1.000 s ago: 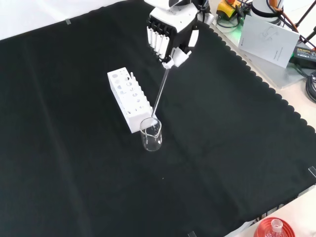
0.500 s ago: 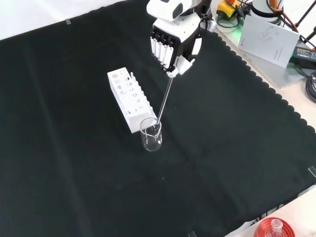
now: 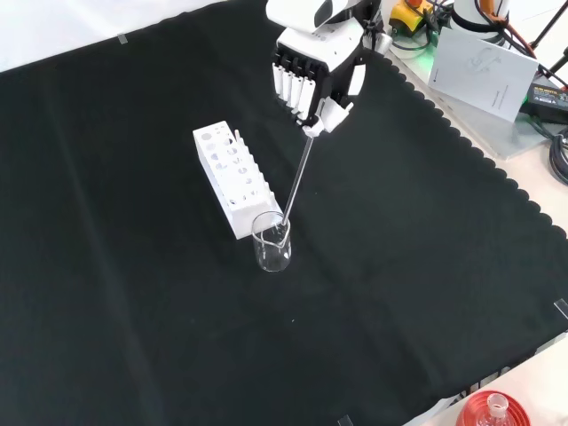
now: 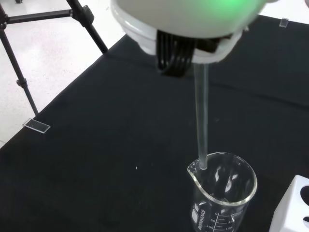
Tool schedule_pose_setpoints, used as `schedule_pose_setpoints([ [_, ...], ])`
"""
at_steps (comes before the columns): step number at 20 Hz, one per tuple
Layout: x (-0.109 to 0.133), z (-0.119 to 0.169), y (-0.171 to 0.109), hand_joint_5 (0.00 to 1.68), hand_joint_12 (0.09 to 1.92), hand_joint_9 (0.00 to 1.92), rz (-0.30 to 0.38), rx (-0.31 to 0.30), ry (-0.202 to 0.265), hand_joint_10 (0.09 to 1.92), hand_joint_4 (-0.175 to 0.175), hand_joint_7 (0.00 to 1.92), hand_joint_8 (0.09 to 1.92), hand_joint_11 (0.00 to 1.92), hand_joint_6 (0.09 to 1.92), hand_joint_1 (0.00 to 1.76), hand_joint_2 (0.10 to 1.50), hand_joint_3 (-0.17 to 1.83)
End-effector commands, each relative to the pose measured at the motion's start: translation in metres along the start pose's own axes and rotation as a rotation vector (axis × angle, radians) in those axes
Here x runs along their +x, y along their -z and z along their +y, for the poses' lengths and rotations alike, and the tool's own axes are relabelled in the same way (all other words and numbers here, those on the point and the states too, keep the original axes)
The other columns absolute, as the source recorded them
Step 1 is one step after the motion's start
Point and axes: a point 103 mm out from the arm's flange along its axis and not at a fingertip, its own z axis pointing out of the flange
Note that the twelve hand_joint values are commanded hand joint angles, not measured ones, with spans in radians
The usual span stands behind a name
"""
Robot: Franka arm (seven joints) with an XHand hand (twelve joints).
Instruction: Stir in the beaker to the left of the white test tube rack with the glass rod.
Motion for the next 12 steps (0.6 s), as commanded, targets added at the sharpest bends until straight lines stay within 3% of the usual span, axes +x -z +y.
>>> schedule_pose_setpoints([
  [1,-0.011,0.012,-0.030,1.05,0.79,1.30,0.017,0.045,-0.001,0.95,-0.175,1.27,0.80,1.42,0.80,1.44,0.61,0.78],
  [12,-0.023,0.022,-0.039,1.06,0.79,1.30,0.026,0.063,0.013,0.95,-0.175,1.27,0.79,1.42,0.80,1.44,0.60,0.79],
])
